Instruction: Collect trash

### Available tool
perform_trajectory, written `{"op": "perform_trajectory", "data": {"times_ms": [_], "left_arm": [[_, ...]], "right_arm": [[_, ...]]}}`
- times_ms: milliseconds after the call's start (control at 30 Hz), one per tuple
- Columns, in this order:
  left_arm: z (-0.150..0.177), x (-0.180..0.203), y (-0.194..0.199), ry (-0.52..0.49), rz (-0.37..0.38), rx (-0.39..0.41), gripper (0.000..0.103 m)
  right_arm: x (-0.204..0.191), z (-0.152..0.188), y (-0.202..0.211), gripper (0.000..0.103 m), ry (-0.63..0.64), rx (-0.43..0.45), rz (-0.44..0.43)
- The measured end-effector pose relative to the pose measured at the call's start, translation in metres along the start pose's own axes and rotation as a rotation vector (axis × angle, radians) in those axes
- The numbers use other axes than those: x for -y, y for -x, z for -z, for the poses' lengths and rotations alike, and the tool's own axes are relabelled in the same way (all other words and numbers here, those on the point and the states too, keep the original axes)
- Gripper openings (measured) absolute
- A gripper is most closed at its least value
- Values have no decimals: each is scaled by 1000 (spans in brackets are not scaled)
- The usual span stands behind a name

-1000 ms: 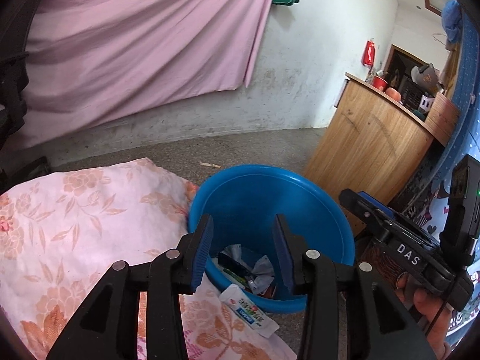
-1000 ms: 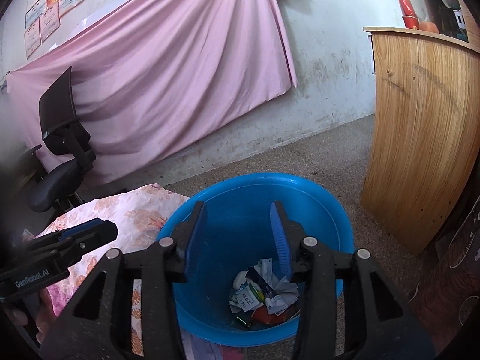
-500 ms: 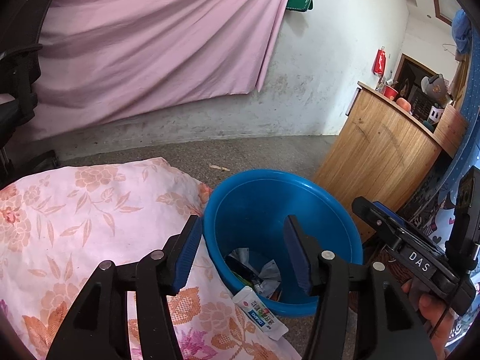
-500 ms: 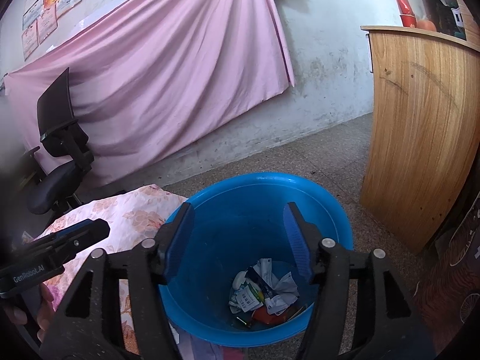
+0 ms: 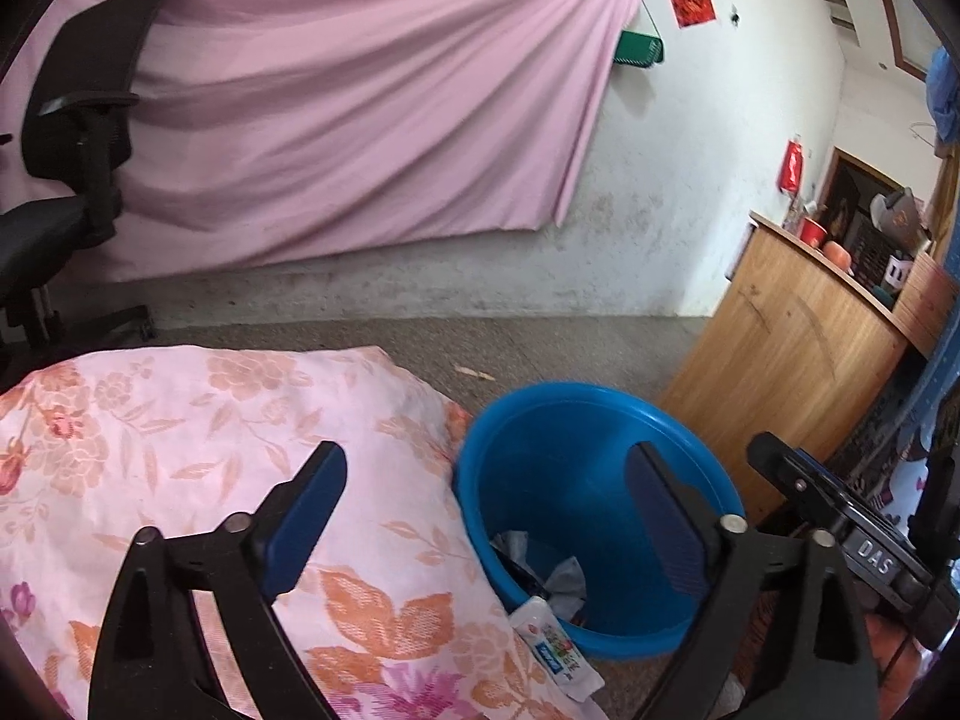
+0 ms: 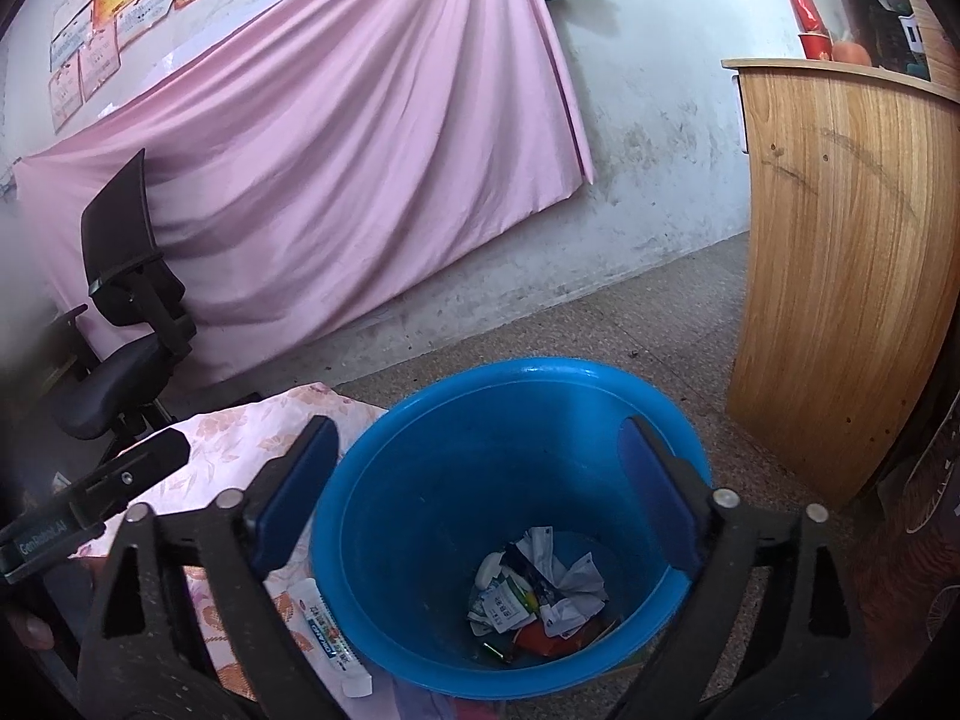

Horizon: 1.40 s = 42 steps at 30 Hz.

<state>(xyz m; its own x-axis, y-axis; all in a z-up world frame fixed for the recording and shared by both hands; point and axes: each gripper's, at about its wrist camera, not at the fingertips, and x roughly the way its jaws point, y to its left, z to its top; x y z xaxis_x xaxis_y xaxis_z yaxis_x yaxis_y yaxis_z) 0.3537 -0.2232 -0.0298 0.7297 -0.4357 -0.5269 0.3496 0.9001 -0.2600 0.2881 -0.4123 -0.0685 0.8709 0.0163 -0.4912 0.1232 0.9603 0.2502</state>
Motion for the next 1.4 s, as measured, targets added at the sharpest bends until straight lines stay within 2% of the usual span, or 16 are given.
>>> {"op": "perform_trajectory", "data": {"times_ms": [267,600,867,1100,1400], "left_arm": [[-2,-11,12,23,-51,54,95],[-1,-13,31,-24,-101,124,96],[0,-25,55,-16,-156,167,99],[9,-30,81,-49,-157,195,101],[20,-39,119,-18,-162,216,101]], "right_arm": [[-5,-3,10,103,7,54,-2],[-17,-7,25,103,2,115,-11],[-24,-5,46,103,-1,151,4],[-30,6,70,103,10,169,19],[-49,19,106,103,51,201,48]]}}
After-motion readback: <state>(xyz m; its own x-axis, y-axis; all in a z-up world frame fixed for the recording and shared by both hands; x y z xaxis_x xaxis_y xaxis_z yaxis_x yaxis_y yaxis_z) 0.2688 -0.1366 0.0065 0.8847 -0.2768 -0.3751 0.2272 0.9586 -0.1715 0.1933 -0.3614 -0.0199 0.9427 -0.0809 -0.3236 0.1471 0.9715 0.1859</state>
